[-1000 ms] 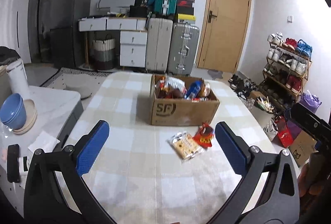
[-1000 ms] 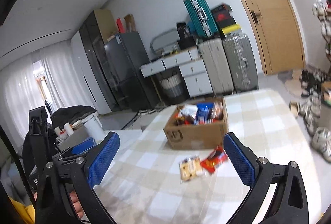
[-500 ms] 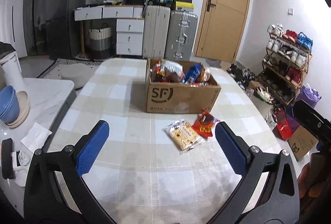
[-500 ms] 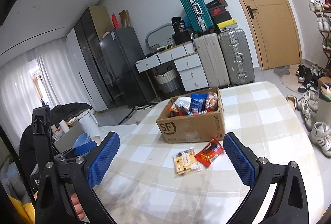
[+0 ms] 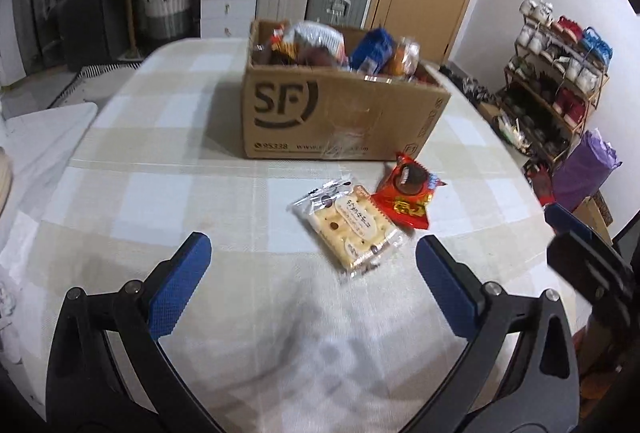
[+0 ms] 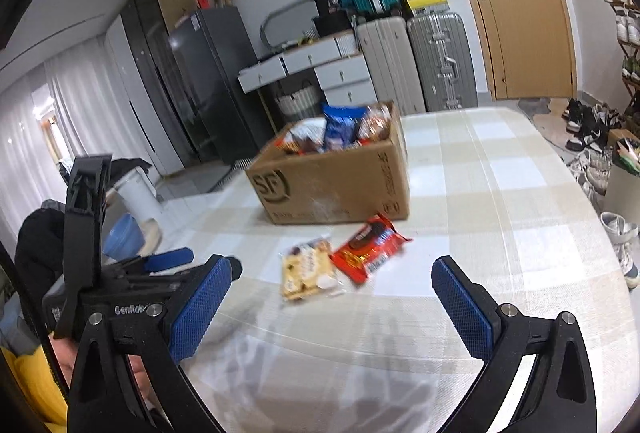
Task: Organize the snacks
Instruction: 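Withdraw both tools from the box toward the remaining two snacks, then grasp the cracker pack with the left tool while the right tool grasps the red Oreo pack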
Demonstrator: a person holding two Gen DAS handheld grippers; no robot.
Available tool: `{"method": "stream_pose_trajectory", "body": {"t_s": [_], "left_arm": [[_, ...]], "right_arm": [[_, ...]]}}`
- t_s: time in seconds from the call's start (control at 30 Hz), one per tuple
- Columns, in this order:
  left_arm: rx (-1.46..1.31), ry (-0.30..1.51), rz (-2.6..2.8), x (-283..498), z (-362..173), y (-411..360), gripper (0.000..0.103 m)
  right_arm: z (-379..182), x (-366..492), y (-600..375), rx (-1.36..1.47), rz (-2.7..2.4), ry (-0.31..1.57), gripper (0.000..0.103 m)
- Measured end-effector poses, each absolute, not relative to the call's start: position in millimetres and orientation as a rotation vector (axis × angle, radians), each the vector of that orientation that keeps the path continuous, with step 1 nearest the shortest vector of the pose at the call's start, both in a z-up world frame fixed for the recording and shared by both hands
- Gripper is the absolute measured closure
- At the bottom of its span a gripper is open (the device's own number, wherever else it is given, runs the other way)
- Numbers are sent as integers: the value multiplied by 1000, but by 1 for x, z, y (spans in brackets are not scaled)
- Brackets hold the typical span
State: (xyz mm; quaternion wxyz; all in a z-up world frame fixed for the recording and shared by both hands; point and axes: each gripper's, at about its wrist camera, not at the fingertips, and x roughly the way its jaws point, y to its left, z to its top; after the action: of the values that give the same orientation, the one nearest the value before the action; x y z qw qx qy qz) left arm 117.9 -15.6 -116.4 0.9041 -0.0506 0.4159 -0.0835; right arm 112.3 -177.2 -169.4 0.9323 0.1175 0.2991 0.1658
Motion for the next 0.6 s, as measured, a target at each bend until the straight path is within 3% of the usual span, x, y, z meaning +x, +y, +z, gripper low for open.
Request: {"method": "stream_pose_trajectory", "body": {"t_s": [0.37, 0.6], "left_arm": [[-139, 1078, -170, 213, -181, -51, 1], [5, 1064, -81, 234, -193, -78, 0]], "right_arm": [[-207, 150, -197, 286, 316, 696, 1], [-217, 166, -200, 299, 313, 720, 1]]}}
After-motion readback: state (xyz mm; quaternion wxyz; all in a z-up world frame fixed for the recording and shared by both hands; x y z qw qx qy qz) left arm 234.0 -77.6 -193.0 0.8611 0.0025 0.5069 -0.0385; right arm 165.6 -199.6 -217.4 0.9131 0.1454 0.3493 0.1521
